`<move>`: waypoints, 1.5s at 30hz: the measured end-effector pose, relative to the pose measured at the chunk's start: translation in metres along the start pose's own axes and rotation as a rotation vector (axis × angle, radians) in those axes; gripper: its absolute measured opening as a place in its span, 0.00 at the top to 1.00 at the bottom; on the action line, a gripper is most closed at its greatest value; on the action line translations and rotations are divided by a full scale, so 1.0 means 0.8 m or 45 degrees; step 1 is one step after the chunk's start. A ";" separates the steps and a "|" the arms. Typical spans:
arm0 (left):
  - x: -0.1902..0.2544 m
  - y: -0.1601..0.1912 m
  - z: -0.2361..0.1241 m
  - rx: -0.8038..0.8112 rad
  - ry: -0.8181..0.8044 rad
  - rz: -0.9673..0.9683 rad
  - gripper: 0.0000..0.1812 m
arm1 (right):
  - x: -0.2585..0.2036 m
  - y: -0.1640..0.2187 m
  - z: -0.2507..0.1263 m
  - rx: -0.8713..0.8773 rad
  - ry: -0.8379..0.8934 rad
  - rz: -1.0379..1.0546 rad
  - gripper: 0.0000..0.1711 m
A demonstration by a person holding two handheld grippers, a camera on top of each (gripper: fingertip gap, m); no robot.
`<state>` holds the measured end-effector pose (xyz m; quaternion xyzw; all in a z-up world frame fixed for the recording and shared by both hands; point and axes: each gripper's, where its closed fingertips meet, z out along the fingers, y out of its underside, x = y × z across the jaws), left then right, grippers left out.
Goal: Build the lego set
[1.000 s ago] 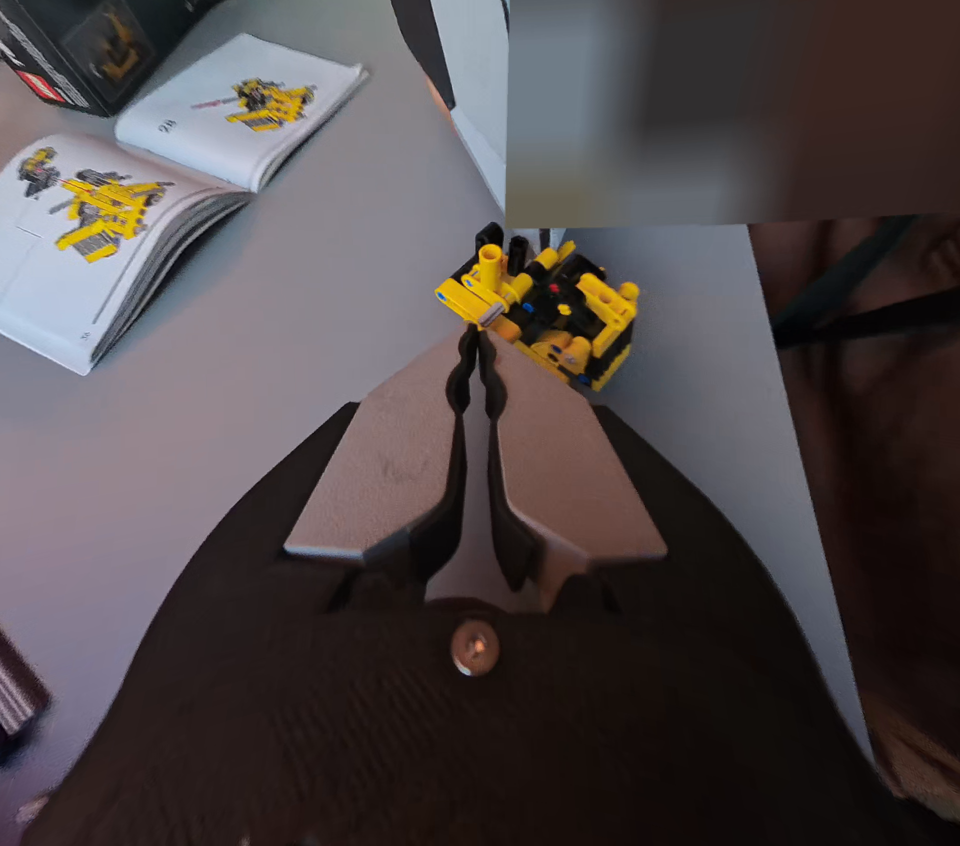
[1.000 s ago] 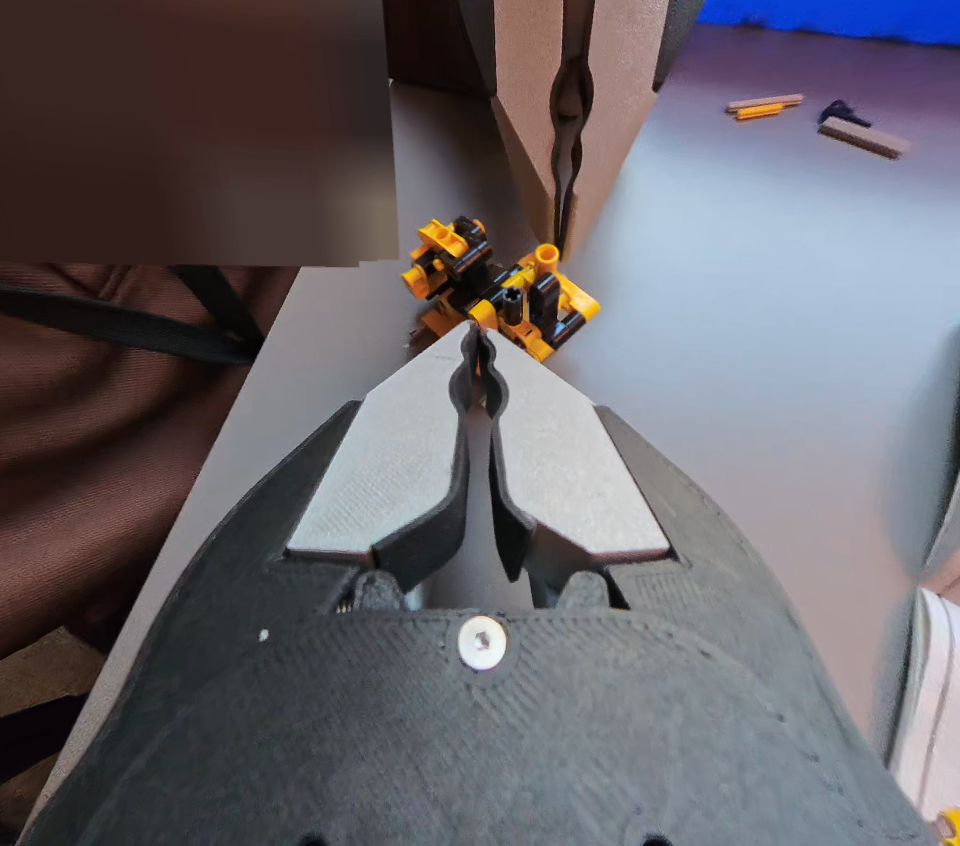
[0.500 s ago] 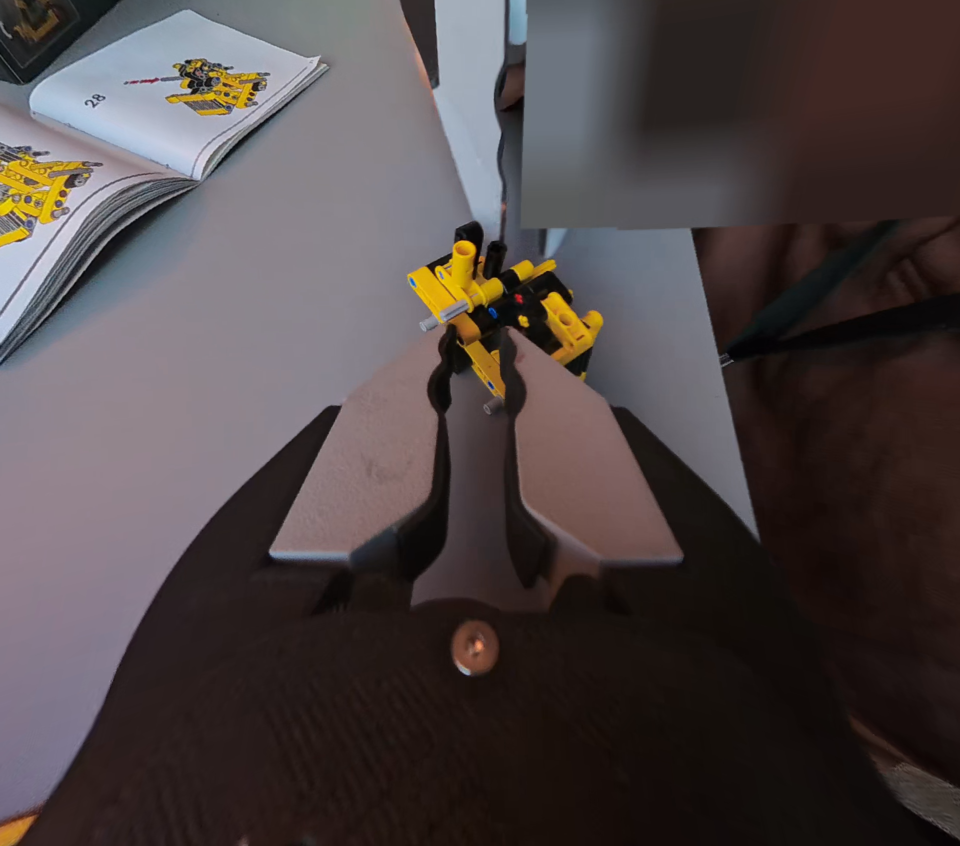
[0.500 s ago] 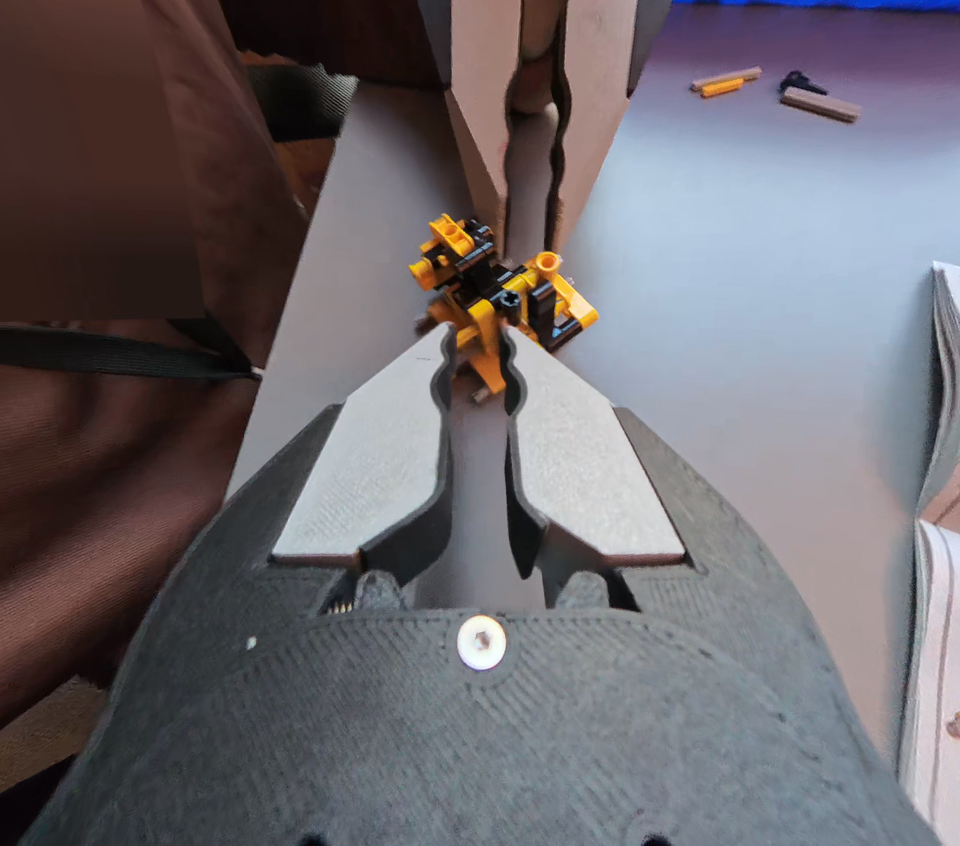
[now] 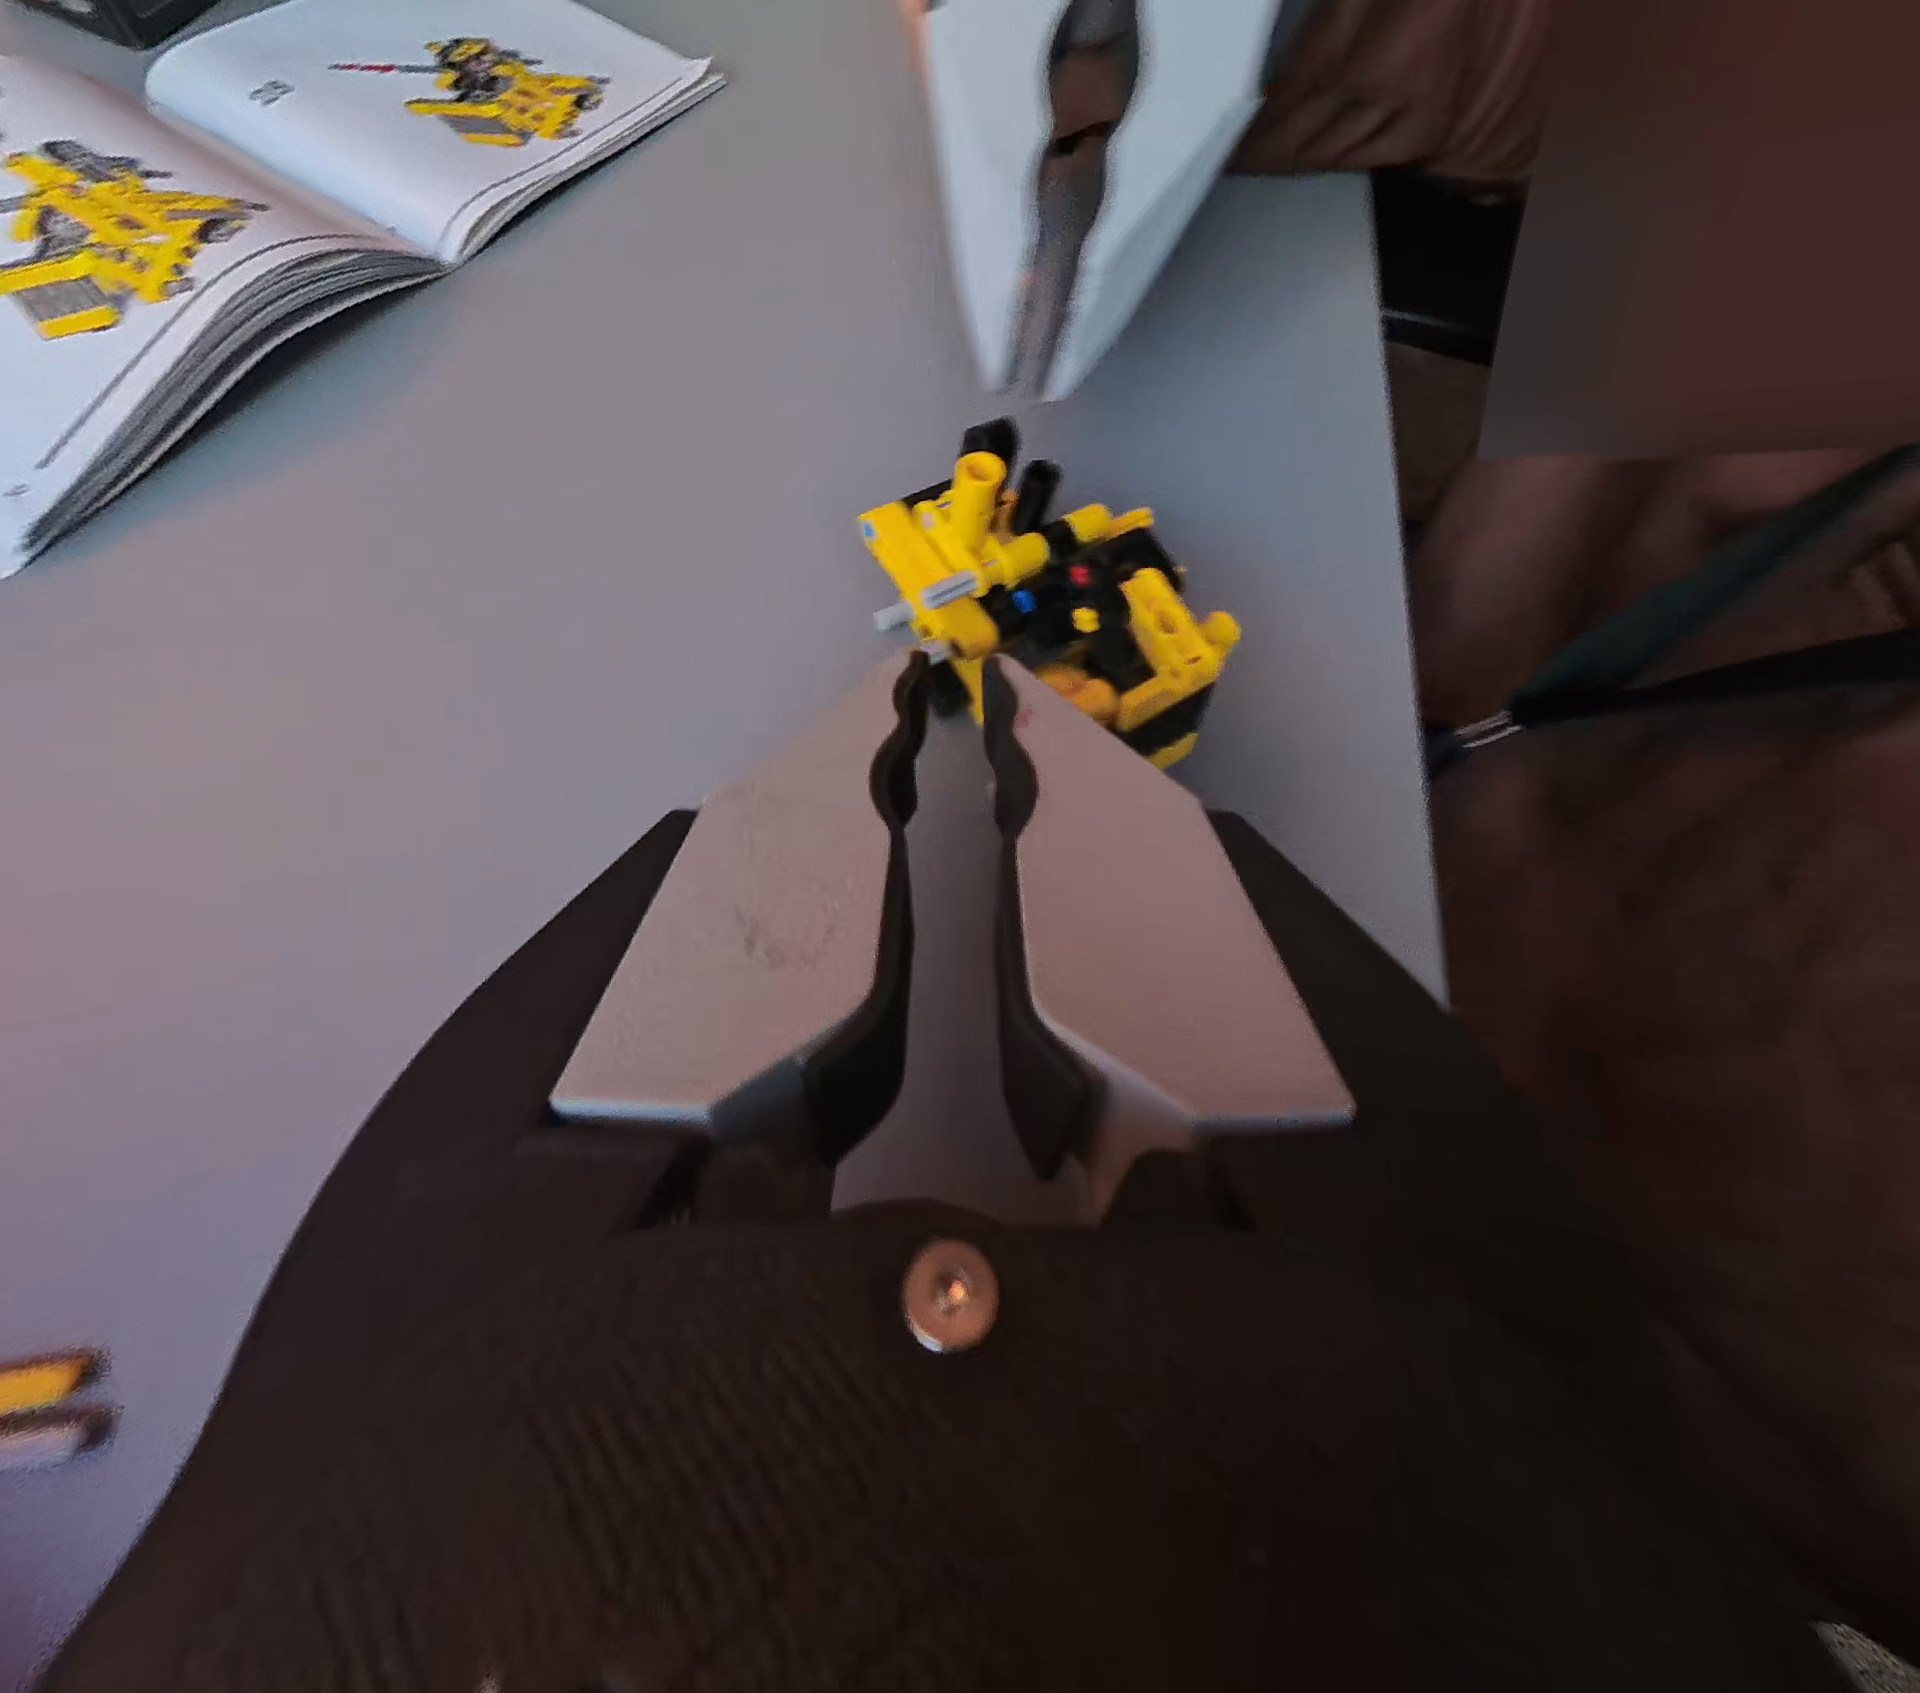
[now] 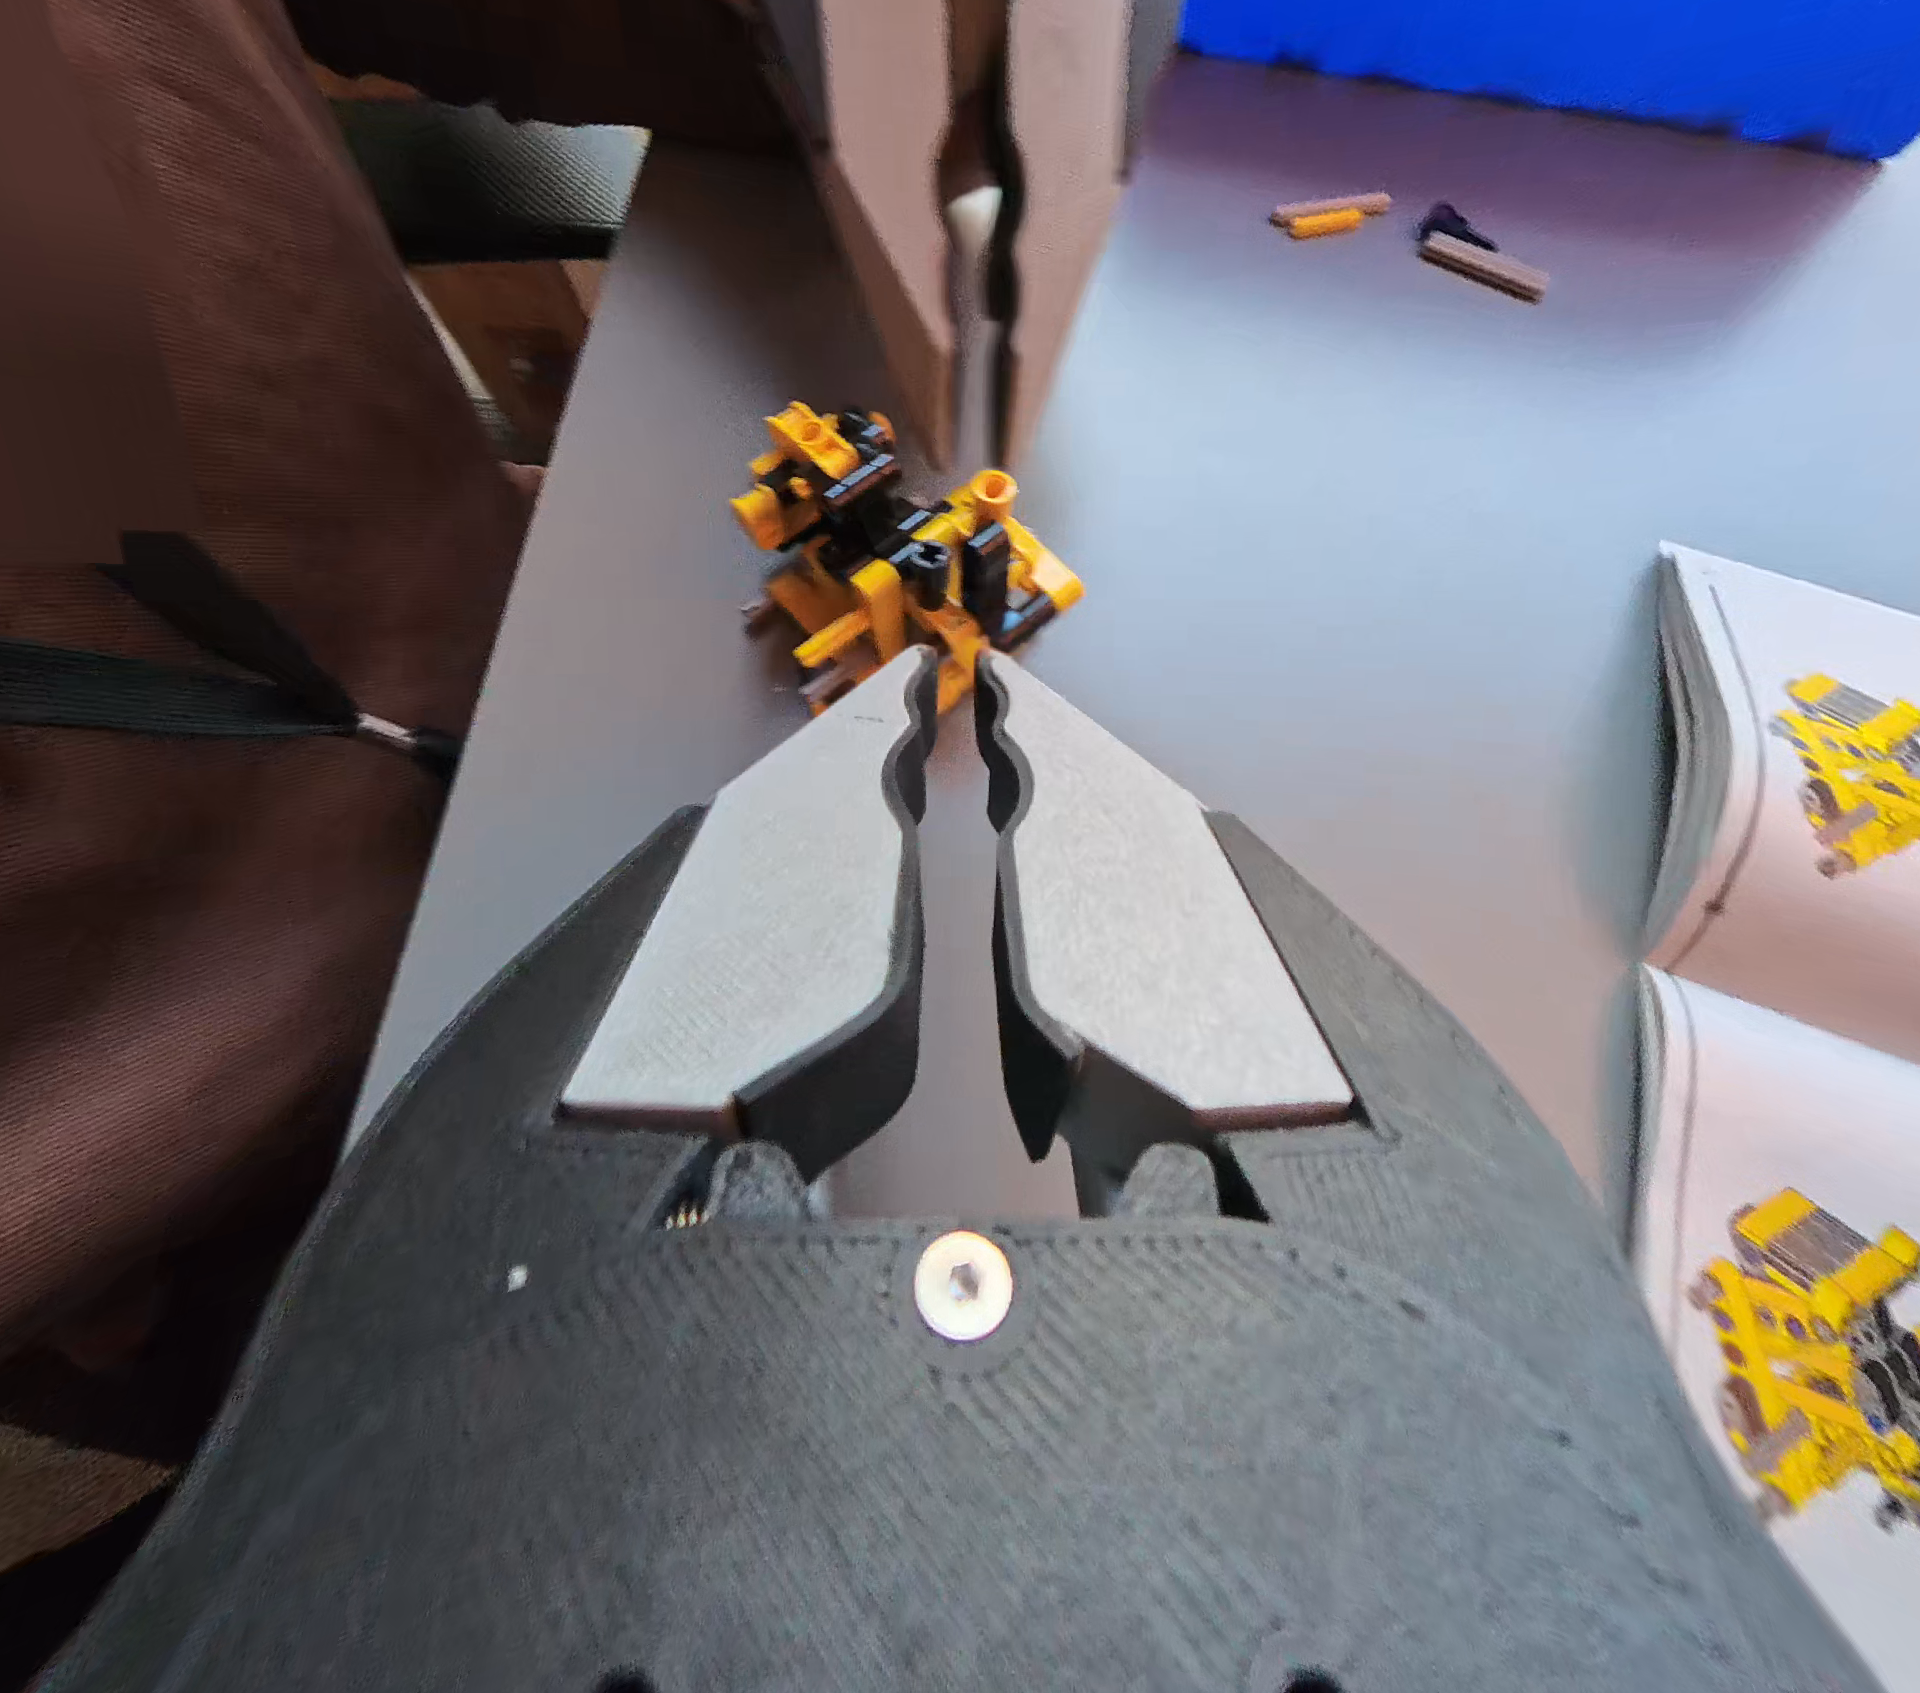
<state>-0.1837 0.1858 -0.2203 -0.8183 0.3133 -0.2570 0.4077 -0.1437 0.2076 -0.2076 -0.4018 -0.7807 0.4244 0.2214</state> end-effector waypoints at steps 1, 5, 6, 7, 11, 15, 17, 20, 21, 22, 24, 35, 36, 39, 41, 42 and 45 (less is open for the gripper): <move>-0.008 0.002 0.000 -0.015 -0.027 0.001 0.94 | -0.009 -0.002 0.000 0.008 -0.040 -0.007 0.98; -0.015 0.004 0.004 -0.043 0.013 -0.039 0.87 | -0.034 0.000 0.011 -0.008 -0.134 -0.025 0.95; -0.015 0.002 0.005 -0.038 0.025 -0.041 0.87 | -0.036 0.003 0.015 -0.032 -0.132 -0.032 0.95; -0.015 0.002 0.005 -0.036 0.031 -0.045 0.87 | -0.039 0.004 0.019 -0.048 -0.136 -0.039 0.95; -0.006 0.002 0.006 -0.034 0.057 -0.012 0.91 | -0.033 0.015 0.030 -0.131 -0.065 -0.060 0.93; 0.009 0.009 0.010 -0.080 0.085 0.030 0.91 | -0.017 0.026 0.027 -0.193 0.024 -0.097 0.92; 0.011 0.010 0.010 -0.084 0.077 0.019 0.90 | -0.003 0.029 0.022 -0.207 0.084 -0.086 0.92; 0.024 0.010 0.010 -0.080 0.134 -0.015 0.92 | 0.017 0.036 0.011 -0.215 0.156 -0.058 0.94; 0.025 0.010 0.010 -0.073 0.129 -0.005 0.93 | 0.022 0.039 0.007 -0.216 0.168 -0.042 0.94; 0.024 0.010 0.008 -0.069 0.113 0.007 0.93 | 0.027 0.042 0.004 -0.224 0.179 -0.030 0.94; 0.018 0.007 0.006 -0.051 0.078 0.019 0.96 | 0.028 0.043 -0.003 -0.206 0.165 -0.015 0.95; 0.017 -0.010 0.006 0.045 0.093 0.024 0.99 | 0.007 -0.001 0.008 0.123 -0.155 0.027 0.98; 0.017 -0.011 0.005 0.053 0.100 0.027 0.99 | 0.006 -0.002 0.009 0.124 -0.163 0.023 0.98; 0.019 -0.013 0.006 0.062 0.117 0.046 1.00 | 0.006 -0.001 0.013 0.106 -0.156 0.004 1.00; 0.021 -0.013 0.007 0.057 0.133 0.053 1.00 | 0.005 -0.001 0.013 0.103 -0.156 0.002 1.00; 0.022 -0.013 0.007 0.056 0.135 0.055 1.00 | 0.005 -0.001 0.013 0.104 -0.162 0.002 1.00; 0.022 -0.012 0.007 0.055 0.139 0.050 0.97 | 0.003 -0.001 0.013 0.109 -0.181 0.002 0.99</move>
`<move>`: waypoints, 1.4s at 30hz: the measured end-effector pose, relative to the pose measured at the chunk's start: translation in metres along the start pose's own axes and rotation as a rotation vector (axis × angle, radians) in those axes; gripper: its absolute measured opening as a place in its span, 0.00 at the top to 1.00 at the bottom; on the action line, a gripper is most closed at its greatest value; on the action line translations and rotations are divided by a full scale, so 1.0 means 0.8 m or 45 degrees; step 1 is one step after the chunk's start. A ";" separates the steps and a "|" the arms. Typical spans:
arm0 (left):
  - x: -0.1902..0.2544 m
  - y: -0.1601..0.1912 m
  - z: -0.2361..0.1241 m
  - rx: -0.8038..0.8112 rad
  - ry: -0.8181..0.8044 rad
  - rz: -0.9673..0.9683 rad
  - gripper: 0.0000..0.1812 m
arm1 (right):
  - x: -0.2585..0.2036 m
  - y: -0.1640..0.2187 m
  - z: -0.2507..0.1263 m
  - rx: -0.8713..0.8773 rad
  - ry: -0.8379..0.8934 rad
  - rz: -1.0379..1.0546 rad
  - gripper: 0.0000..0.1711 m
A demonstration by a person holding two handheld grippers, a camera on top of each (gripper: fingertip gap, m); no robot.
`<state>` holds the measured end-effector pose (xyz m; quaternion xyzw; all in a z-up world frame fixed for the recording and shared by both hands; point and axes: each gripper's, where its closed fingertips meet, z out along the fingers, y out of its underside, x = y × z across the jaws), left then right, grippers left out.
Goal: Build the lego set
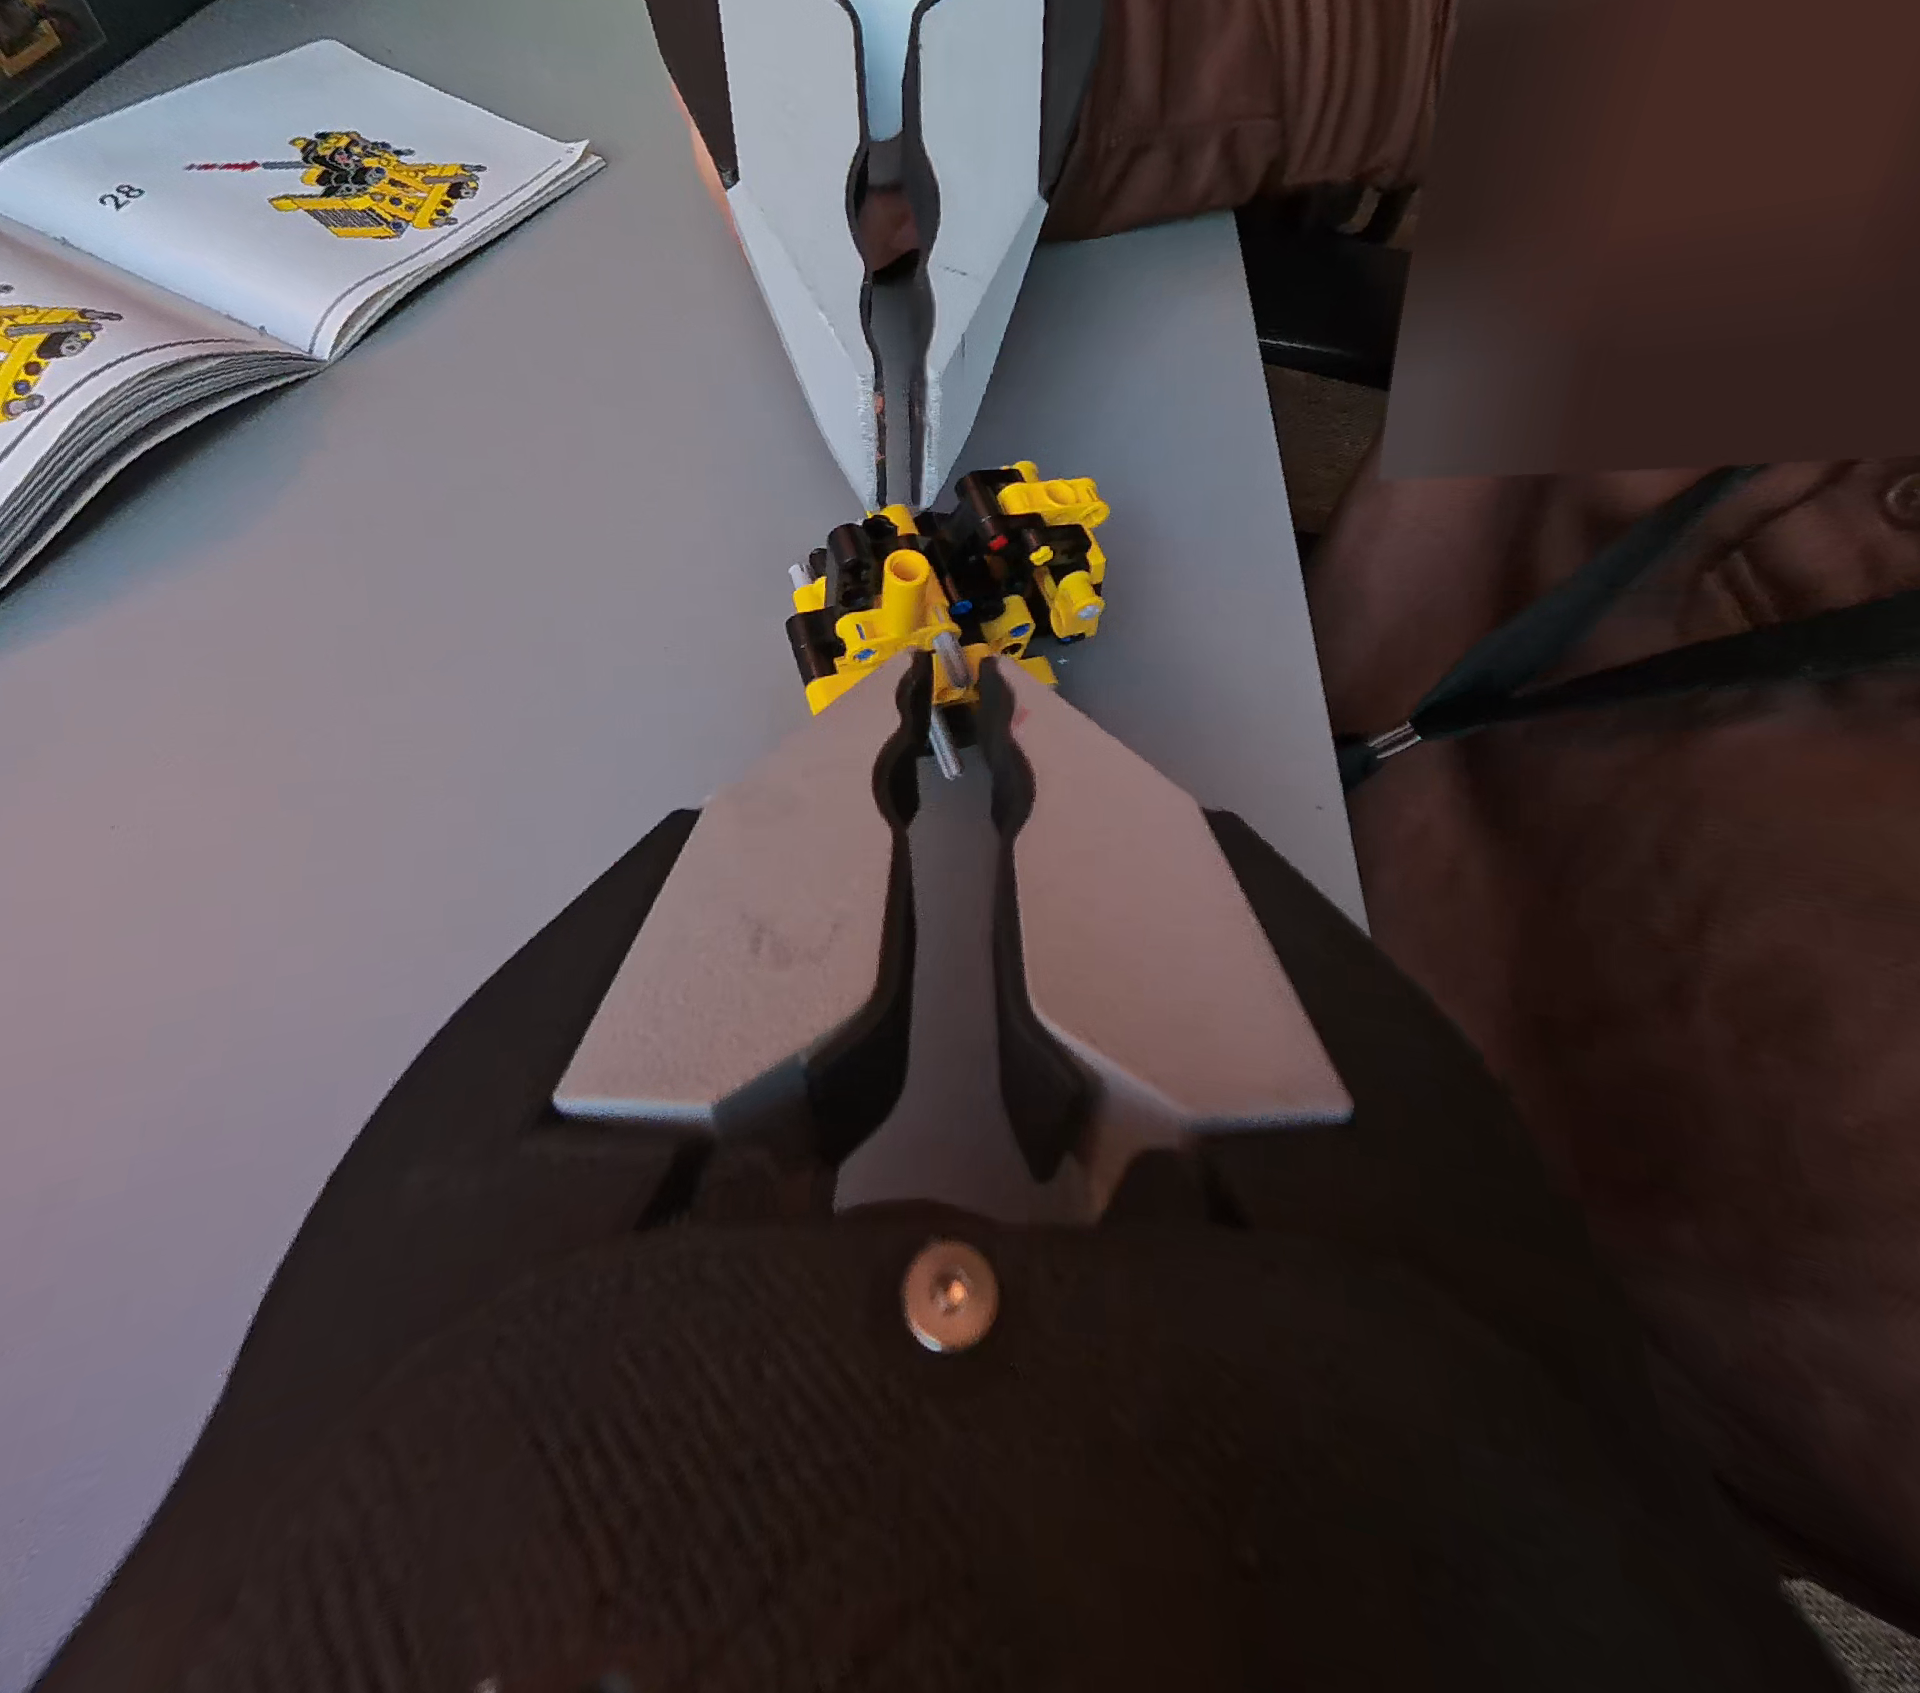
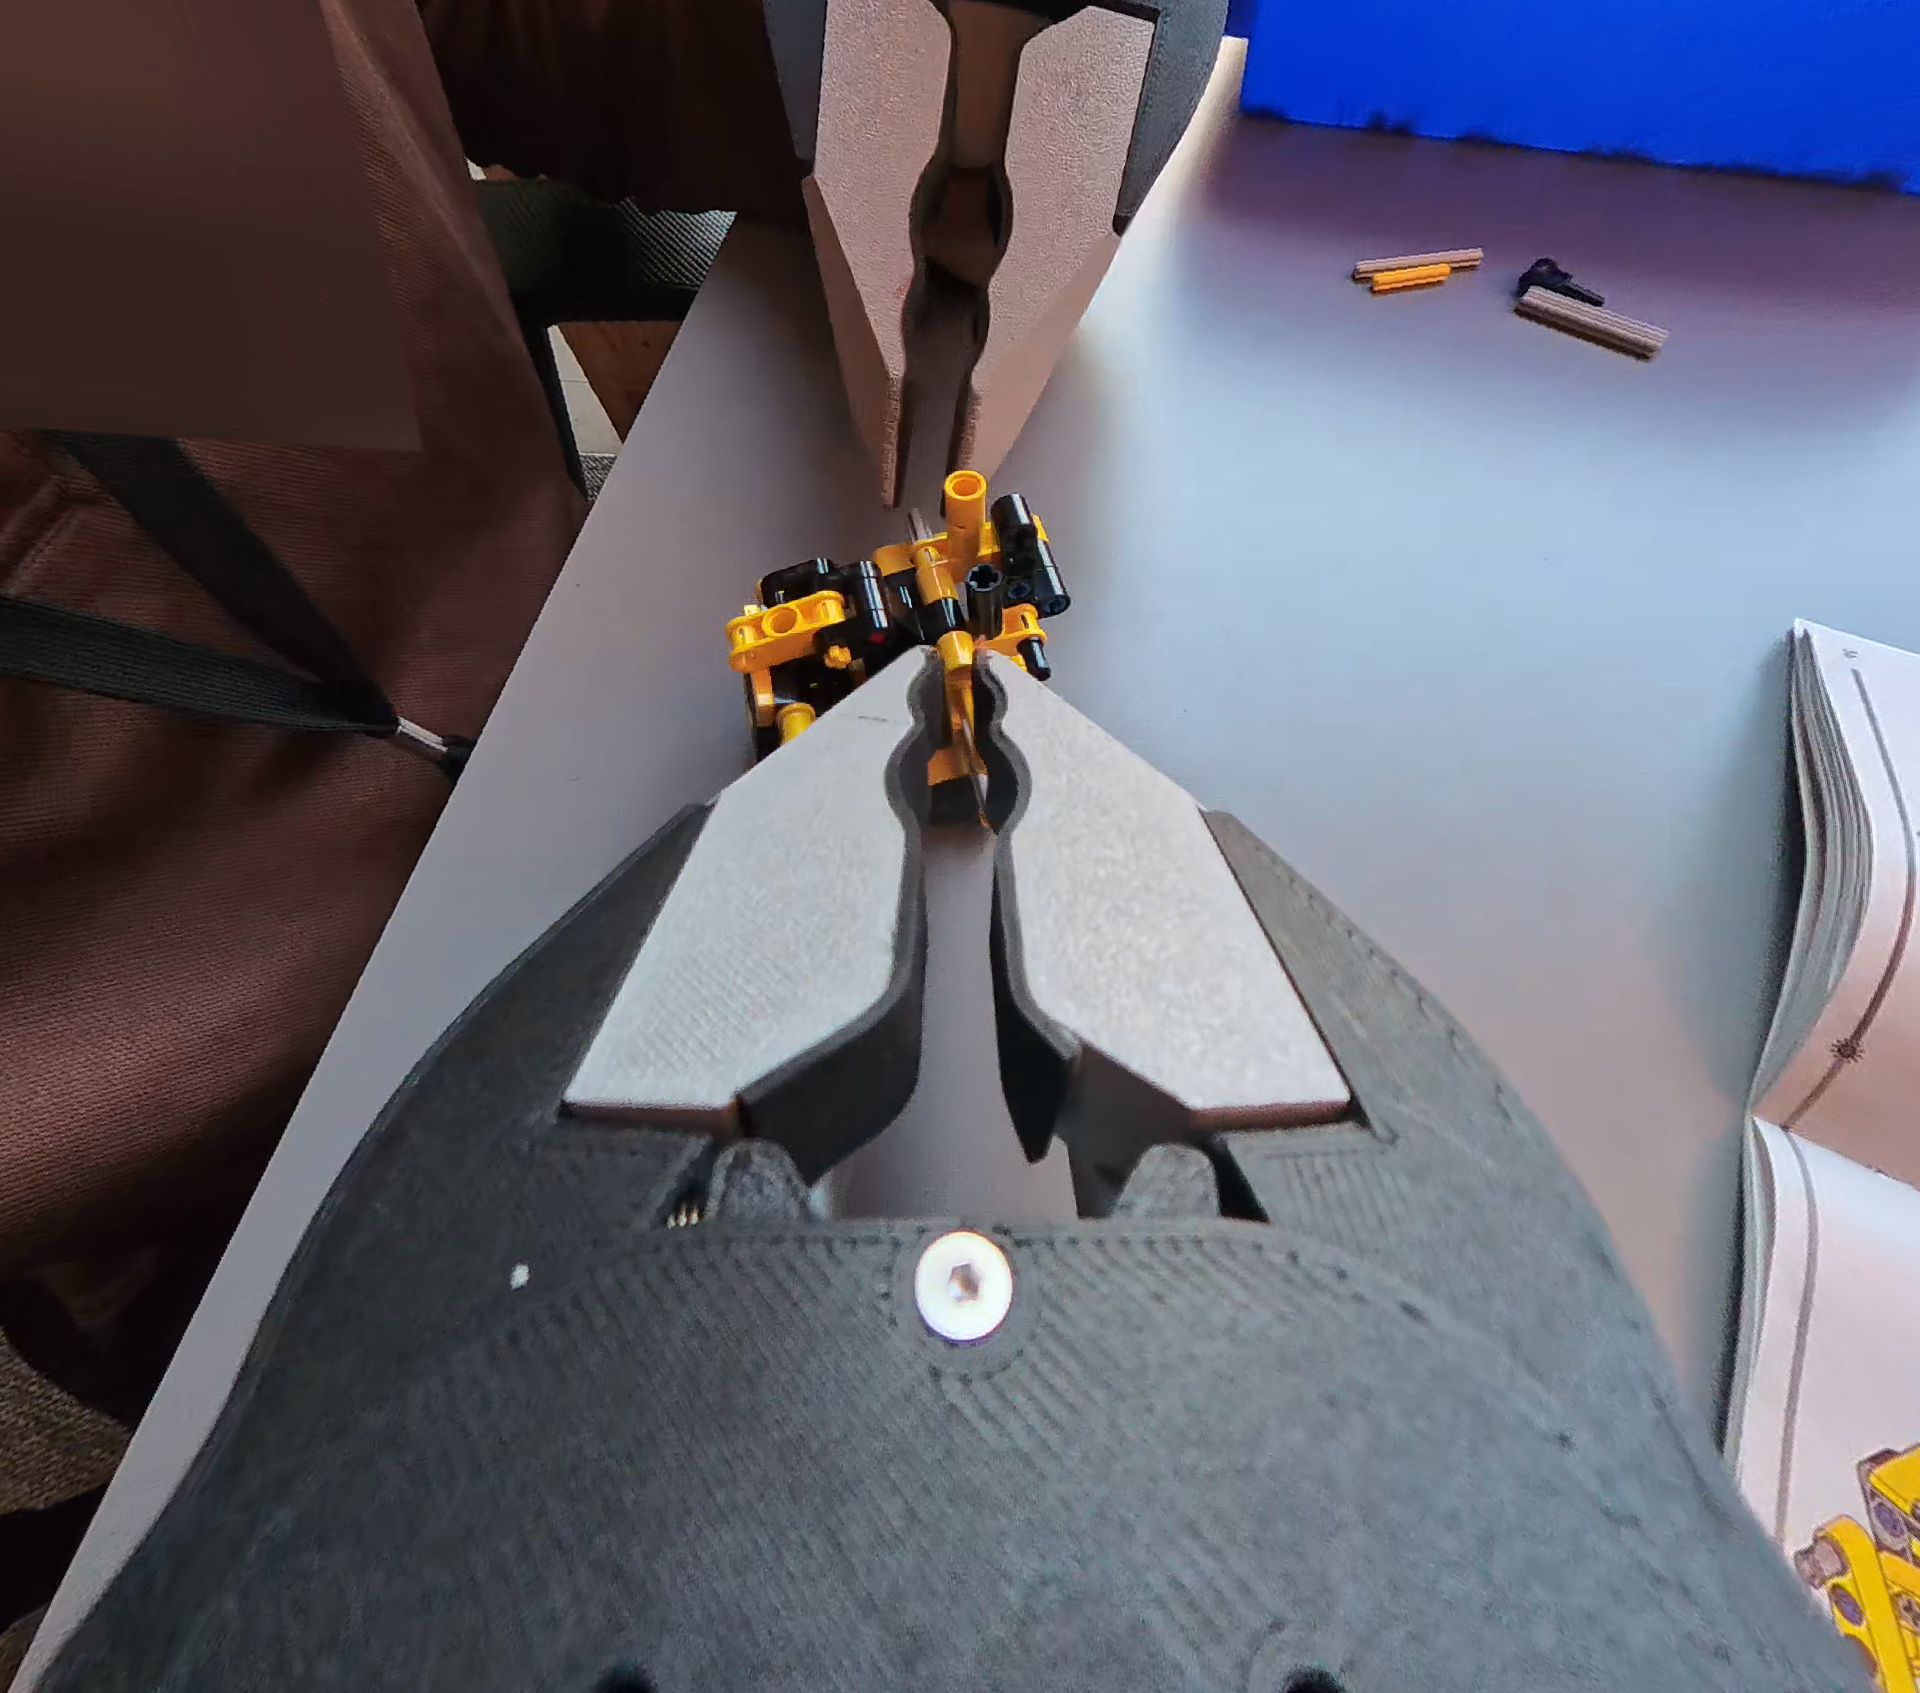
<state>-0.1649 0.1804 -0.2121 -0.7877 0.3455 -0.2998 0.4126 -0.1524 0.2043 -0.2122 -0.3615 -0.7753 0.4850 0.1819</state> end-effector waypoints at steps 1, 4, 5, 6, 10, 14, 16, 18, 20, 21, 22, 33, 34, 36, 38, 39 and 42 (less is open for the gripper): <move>0.000 0.000 0.000 -0.002 -0.004 -0.001 0.97 | 0.000 0.000 0.000 0.001 -0.002 -0.002 0.99; 0.002 0.003 0.002 -0.020 -0.019 0.013 0.98 | -0.001 0.000 0.001 -0.001 -0.007 -0.009 0.99; 0.002 0.005 0.003 -0.031 -0.028 0.022 0.98 | -0.001 0.000 0.001 -0.005 -0.003 -0.014 1.00; 0.002 0.006 0.004 -0.040 -0.038 0.033 0.99 | -0.001 0.001 0.001 -0.010 0.000 -0.020 1.00; 0.002 0.005 0.004 -0.039 -0.047 0.036 0.99 | -0.002 0.001 0.002 -0.012 0.003 -0.027 1.00; 0.004 0.005 0.002 -0.026 -0.041 0.018 0.99 | -0.003 -0.001 0.000 0.003 -0.003 -0.031 1.00; 0.005 0.004 0.001 -0.019 -0.043 0.022 0.99 | -0.004 -0.001 0.000 0.005 -0.016 -0.020 0.99; 0.005 0.004 0.000 -0.013 -0.042 0.018 0.99 | -0.004 0.000 0.001 0.001 -0.023 -0.017 0.98; 0.006 0.004 -0.001 -0.007 -0.039 0.009 0.98 | -0.004 0.001 0.002 -0.007 -0.020 -0.019 0.97; 0.006 0.004 -0.001 -0.007 -0.040 0.007 0.98 | -0.004 0.001 0.002 -0.012 -0.022 -0.019 0.98; 0.006 0.004 0.000 -0.011 -0.043 0.006 0.98 | -0.004 0.001 0.003 -0.016 -0.025 -0.019 0.98; 0.006 0.005 0.003 -0.024 -0.052 0.020 0.99 | -0.007 0.002 0.004 -0.022 -0.062 -0.035 1.00; 0.007 0.005 0.004 -0.027 -0.046 0.031 0.99 | -0.006 0.002 0.004 -0.023 -0.063 -0.029 0.99; 0.009 0.005 0.005 -0.031 -0.035 0.044 0.99 | -0.006 0.002 0.003 -0.025 -0.055 -0.036 0.99; 0.008 0.004 0.005 -0.029 -0.035 0.035 0.99 | -0.007 0.003 0.003 -0.026 -0.045 -0.058 0.99; 0.006 0.004 0.005 -0.025 -0.046 0.031 0.99 | -0.008 0.003 0.002 -0.027 -0.048 -0.062 0.99; 0.005 0.003 0.004 -0.017 -0.063 0.038 1.00 | -0.008 0.004 0.001 -0.027 -0.055 -0.057 0.99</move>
